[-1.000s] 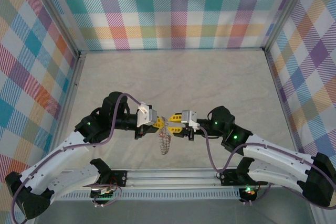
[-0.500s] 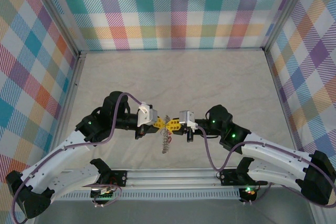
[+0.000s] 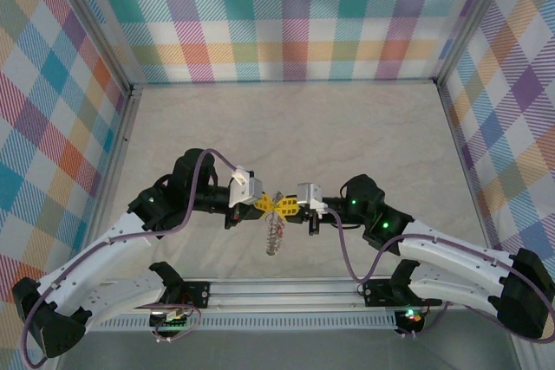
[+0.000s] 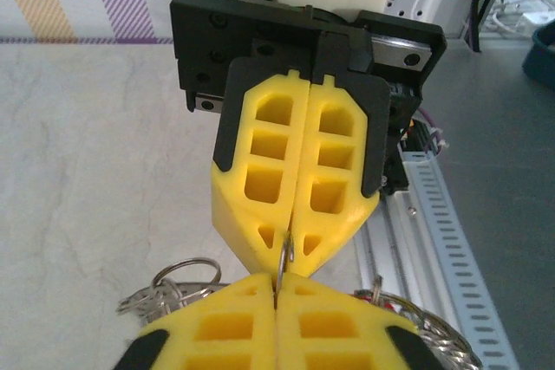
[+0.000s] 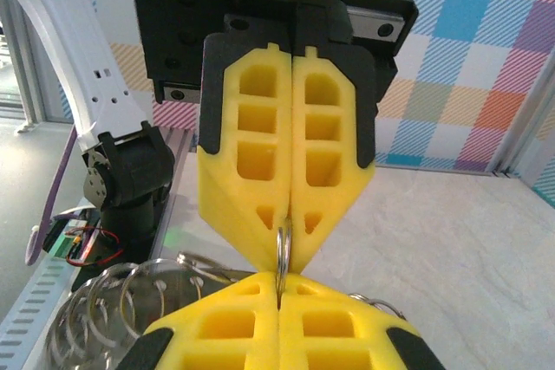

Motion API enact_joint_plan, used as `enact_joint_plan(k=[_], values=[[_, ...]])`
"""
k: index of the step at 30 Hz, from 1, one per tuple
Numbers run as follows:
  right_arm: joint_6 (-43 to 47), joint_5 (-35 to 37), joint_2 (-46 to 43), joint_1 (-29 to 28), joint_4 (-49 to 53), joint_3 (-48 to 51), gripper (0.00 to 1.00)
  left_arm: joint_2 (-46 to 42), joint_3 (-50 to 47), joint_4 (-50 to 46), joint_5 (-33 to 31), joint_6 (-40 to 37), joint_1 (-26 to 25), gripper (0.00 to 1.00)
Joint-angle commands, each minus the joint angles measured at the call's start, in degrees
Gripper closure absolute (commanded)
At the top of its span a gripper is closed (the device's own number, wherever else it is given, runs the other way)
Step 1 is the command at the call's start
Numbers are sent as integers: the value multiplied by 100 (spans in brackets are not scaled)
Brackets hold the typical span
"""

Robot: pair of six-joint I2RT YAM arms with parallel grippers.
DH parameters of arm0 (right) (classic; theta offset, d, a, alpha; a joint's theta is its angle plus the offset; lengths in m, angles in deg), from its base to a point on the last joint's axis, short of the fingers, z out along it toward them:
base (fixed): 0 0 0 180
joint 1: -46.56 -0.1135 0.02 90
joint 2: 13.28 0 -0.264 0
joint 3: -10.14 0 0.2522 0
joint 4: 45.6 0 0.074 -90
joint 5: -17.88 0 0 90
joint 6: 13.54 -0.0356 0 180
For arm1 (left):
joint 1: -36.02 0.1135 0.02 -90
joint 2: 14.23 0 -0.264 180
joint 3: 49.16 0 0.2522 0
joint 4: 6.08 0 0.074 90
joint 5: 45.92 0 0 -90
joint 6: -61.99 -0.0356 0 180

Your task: Put the keys on the keyring

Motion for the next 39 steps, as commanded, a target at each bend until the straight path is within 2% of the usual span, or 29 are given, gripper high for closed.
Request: enact_joint_plan(k=[1,4,5,6,7,9,12,14,16,17,19,20,22,25,28,31,33,35,39], values=[[-49,-75,-63,-38,-629,1,100,1,146,128,311,-30,-67,100],[49,-56,-37,-39,-323,-82,99,-38,134,154,190,-54,-67,100],[140,46,-57,-28,14,-179,89,-70,139,128,70,-58,-59,100],[300,216,-89,-32,430,-288,73,-95,147,68,-113,-110,-67,100],[510,358,-137,-30,852,-378,61,-127,168,-44,-322,-191,-63,100],[876,565,-257,-27,1386,-459,53,-173,209,-309,-610,-435,-66,100],[955,902,-542,-30,1442,-327,37,-274,227,-526,-939,-760,-71,100],[747,1235,-720,-21,1353,-221,21,-352,202,-558,-1063,-989,-71,100],[84,1929,-897,-16,1363,-203,0,-345,241,-674,-1198,-1269,-67,100],[-376,2373,-951,3,1490,-241,0,-307,275,-758,-1254,-1429,-65,100],[-2509,4241,-945,147,2545,-658,0,-185,333,-909,-1420,-1748,-67,100],[-3288,4635,-873,280,3161,-897,0,-140,335,-912,-1511,-1846,-59,100],[-4095,4551,-649,507,3743,-1132,0,-50,266,-853,-1617,-2023,-60,100],[-5277,4896,-359,575,4182,-1214,0,-11,92,-611,-1592,-2145,-66,100],[-6013,4614,162,967,5306,-1624,0,10,-158,-72,-1740,-2117,-60,100],[-6757,4621,612,1251,6216,-1960,0,168,-208,90,-1782,-2053,-30,100],[-7326,4090,799,1811,6759,-2082,0,259,-270,291,-1704,-1868,20,100],[-7288,3402,943,2529,7079,-2030,0,252,-427,589,-1554,-1602,41,100],[-6740,3105,887,3768,7906,-1924,0,276,-655,1298,-1496,-1114,48,100]])
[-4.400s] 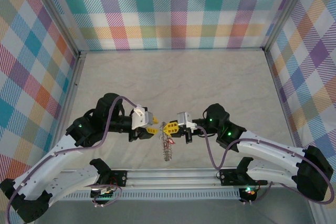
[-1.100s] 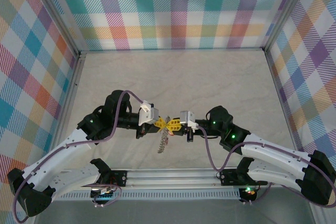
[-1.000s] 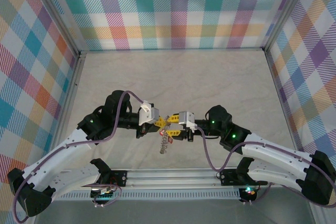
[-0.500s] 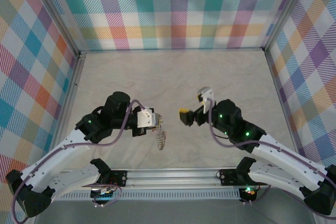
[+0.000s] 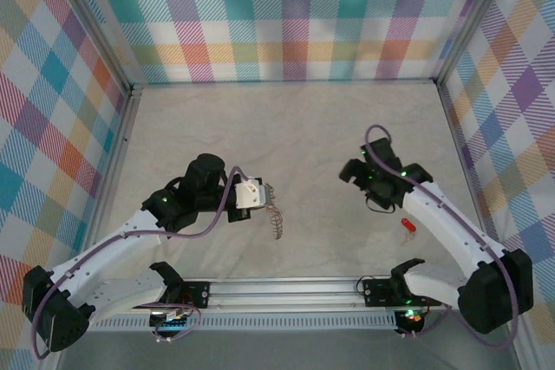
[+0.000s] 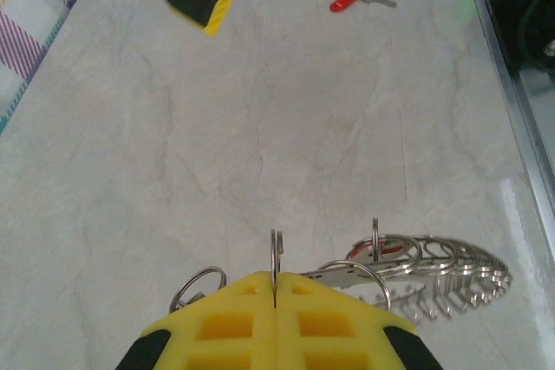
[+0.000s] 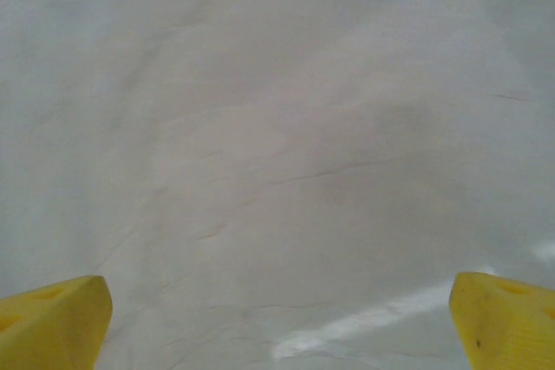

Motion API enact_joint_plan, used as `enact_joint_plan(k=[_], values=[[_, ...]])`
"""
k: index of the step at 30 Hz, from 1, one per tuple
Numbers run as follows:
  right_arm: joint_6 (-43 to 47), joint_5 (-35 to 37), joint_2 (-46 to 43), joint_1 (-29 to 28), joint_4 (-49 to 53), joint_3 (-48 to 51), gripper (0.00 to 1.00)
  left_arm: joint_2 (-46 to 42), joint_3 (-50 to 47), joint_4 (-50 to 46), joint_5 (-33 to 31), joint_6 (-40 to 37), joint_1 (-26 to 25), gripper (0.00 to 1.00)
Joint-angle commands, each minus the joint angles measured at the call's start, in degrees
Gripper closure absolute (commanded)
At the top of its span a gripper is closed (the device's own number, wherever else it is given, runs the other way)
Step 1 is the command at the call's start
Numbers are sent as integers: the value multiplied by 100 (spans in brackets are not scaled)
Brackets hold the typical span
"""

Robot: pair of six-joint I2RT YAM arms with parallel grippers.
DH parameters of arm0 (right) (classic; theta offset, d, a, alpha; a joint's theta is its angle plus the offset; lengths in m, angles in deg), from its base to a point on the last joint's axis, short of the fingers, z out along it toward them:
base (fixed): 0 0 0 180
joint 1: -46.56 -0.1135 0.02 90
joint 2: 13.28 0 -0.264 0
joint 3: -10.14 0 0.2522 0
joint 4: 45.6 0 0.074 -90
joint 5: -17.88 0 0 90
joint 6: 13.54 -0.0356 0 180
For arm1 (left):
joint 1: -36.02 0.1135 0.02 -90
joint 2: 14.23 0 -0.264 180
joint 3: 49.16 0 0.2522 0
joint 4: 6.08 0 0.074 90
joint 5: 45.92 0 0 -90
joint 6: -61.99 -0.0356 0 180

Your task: Put the keys on the keyring

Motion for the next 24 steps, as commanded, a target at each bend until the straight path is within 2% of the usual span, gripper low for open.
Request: enact_joint_plan(k=[1,5,9,13,19,24], values=[[12,-460,-195,820,1310,8,1,16,-121,911,140,544,40,100],[347,-1147,-181,2038,1336,355,2,20,-72,829,101,822,54,100],[466,-865,153,2426,1353,420,4,-108,-98,886,-16,994,50,100],[227,-1365,464,2807,539,774,6,-74,-118,1005,82,1084,48,100],[430,-408,1144,2873,287,527,7,-74,-168,1114,121,1361,44,100],[406,35,1292,2996,288,397,7,-100,-192,1095,-14,1353,46,100]])
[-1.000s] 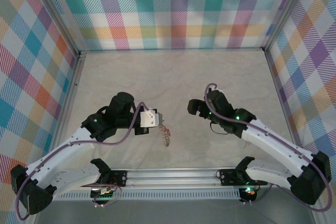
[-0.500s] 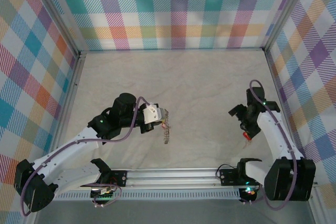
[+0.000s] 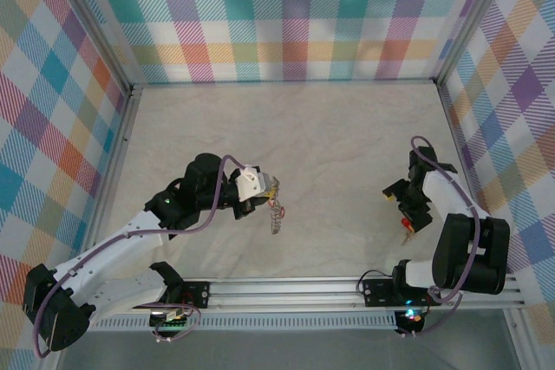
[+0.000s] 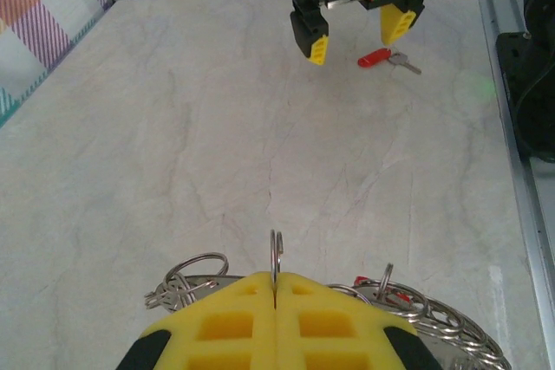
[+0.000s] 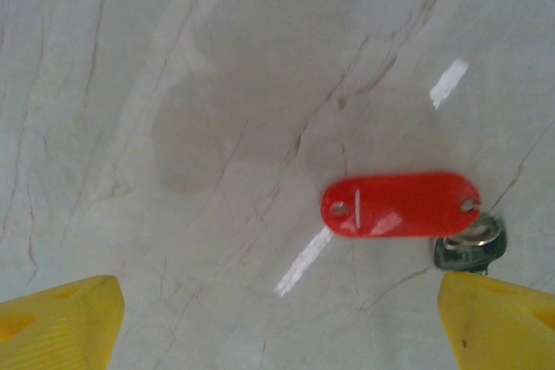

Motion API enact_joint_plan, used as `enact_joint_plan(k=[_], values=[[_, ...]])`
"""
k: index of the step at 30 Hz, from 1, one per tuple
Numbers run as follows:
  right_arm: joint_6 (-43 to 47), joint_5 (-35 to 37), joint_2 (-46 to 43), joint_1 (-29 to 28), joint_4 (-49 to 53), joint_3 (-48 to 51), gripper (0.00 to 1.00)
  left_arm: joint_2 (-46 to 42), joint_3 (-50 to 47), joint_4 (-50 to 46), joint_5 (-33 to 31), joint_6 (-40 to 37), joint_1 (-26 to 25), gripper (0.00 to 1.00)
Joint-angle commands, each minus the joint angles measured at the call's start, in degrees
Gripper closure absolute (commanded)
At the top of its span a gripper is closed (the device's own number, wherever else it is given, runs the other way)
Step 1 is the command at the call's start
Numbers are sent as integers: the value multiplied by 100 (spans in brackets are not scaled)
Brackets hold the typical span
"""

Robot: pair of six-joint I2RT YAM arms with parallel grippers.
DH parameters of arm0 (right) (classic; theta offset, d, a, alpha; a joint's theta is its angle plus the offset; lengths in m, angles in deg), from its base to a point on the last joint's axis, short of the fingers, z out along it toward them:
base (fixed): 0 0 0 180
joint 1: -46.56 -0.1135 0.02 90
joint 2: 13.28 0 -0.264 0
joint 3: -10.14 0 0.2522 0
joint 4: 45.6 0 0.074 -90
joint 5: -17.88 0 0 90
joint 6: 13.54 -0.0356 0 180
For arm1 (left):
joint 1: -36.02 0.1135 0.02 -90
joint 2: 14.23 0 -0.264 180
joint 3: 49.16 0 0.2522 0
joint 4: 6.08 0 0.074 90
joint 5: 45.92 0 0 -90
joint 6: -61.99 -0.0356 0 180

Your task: Put the keys on the keyring

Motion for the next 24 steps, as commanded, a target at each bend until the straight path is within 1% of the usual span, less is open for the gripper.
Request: enact_joint_plan(k=[1,5,9,12,19,24], values=[[-16,445,116,111,-14,-183,7,-117,-17,299,10,89,33,100],[-190,161,312,146,-259,-21,6,-59,-12,313,52,144,35,100],[-523,-407,390,142,-540,218,8,31,-10,361,65,225,32,100],[-645,-639,388,24,-732,311,10,108,-4,383,97,254,32,100],[-798,-845,682,-580,-1060,100,10,217,-39,430,107,299,29,100],[-763,-579,1178,-1238,-1008,-444,10,290,-33,466,160,362,32,100]])
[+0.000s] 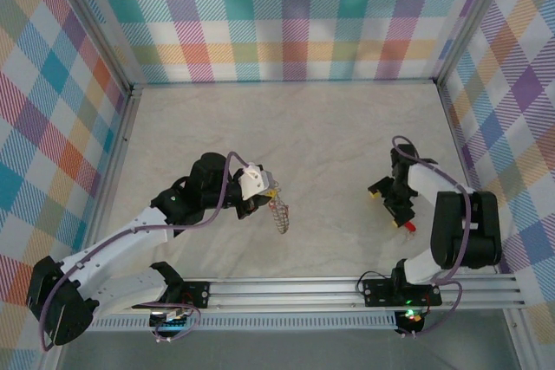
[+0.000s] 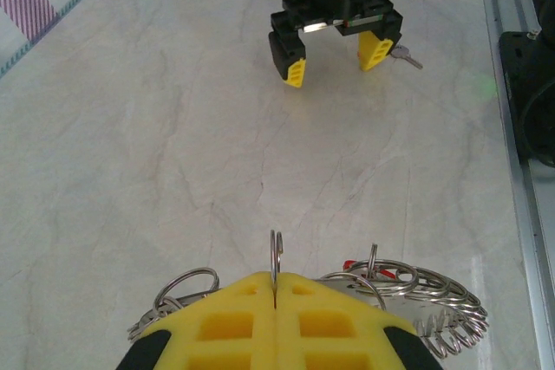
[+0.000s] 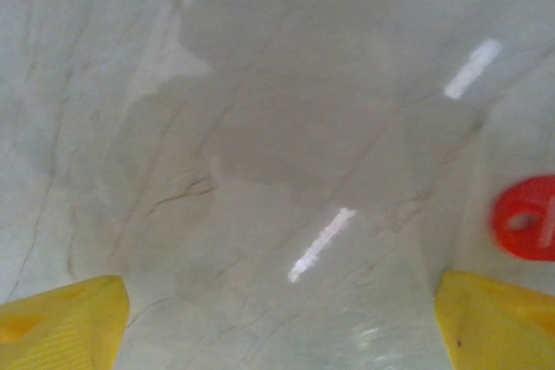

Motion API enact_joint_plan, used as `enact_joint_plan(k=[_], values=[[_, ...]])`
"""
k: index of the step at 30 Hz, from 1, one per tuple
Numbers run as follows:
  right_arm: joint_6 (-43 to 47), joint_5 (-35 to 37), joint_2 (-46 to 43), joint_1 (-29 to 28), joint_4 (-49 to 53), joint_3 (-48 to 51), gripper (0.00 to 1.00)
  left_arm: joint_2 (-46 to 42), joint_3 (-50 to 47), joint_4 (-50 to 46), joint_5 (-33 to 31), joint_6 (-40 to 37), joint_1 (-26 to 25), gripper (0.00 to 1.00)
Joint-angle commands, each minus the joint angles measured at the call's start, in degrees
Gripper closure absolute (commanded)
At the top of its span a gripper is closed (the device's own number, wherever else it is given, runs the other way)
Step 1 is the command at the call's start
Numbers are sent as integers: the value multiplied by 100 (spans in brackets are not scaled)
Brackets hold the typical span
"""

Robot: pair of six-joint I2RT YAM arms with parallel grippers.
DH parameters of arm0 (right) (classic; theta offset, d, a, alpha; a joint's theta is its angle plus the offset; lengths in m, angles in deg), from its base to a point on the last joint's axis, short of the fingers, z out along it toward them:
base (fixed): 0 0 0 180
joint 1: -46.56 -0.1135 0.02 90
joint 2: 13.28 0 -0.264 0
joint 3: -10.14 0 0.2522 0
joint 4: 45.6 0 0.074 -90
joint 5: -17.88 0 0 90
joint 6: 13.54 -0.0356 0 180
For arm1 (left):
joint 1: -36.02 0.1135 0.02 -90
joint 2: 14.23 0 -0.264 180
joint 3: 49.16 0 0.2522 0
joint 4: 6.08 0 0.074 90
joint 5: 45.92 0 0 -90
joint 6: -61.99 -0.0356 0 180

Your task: Put the keys on the keyring

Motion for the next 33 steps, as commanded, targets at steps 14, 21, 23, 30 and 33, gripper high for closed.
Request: enact_joint_plan(k=[14,21,23,30,33], values=[[-140,472,-370,614,737,-582,7,60,-3,342,239,127,-4,100],[-54,285,-178,783,444,-198,6,114,-10,320,242,155,-54,100],[138,274,-144,929,369,-181,6,116,1,315,256,163,-66,100],[389,131,-190,1145,97,51,6,158,20,292,383,146,-93,100],[237,-142,-207,1135,41,193,6,174,26,283,367,147,-101,100]])
